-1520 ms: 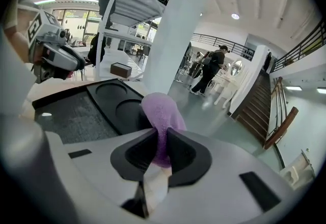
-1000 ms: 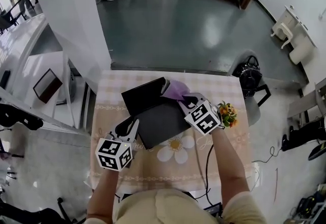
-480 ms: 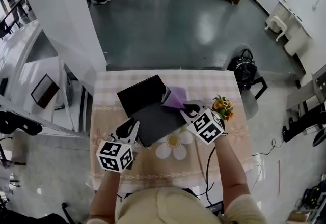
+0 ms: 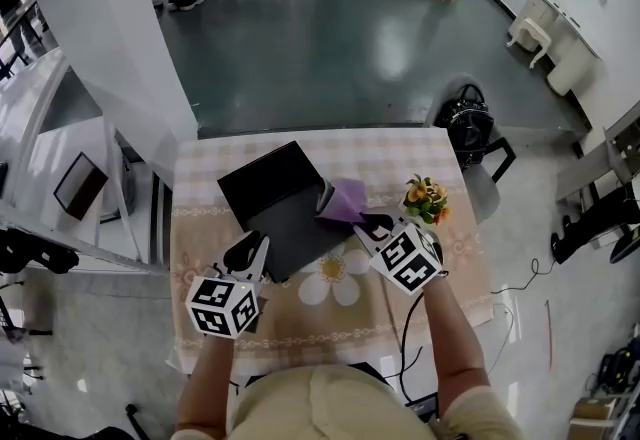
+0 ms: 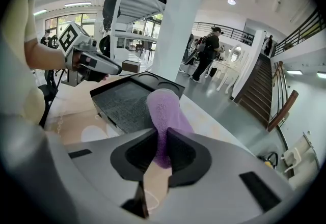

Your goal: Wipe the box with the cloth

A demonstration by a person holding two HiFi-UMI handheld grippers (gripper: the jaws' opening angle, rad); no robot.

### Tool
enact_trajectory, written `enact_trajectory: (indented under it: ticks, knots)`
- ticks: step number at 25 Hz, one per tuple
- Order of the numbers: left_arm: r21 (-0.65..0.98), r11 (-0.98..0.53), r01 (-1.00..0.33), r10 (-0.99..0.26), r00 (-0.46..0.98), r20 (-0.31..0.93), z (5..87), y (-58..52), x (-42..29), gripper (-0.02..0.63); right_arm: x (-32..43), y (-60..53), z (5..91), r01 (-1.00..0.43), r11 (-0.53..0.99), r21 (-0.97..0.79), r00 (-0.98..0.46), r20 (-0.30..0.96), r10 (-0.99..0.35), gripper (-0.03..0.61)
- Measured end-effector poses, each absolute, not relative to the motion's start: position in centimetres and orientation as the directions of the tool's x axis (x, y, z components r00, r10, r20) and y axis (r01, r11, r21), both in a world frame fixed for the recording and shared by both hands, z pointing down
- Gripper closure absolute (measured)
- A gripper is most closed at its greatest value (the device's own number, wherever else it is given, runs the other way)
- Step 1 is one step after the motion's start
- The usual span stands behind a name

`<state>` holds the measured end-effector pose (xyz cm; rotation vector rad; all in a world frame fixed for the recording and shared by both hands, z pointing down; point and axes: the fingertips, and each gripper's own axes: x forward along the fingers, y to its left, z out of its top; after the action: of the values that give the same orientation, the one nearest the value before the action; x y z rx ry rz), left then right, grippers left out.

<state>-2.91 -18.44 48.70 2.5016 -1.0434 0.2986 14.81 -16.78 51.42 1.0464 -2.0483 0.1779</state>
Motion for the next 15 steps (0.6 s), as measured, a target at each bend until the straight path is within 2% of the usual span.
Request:
enact_trajectory:
  ticks: [15]
  knots:
    - [0.288, -0.64, -0.713, -0.623, 0.7, 0.349, 48.4, -16.6, -2.3, 0.54, 15.8, -13.7, 51.3, -0.8, 0.569, 0.193, -0.304, 0.687, -0.66, 0.508]
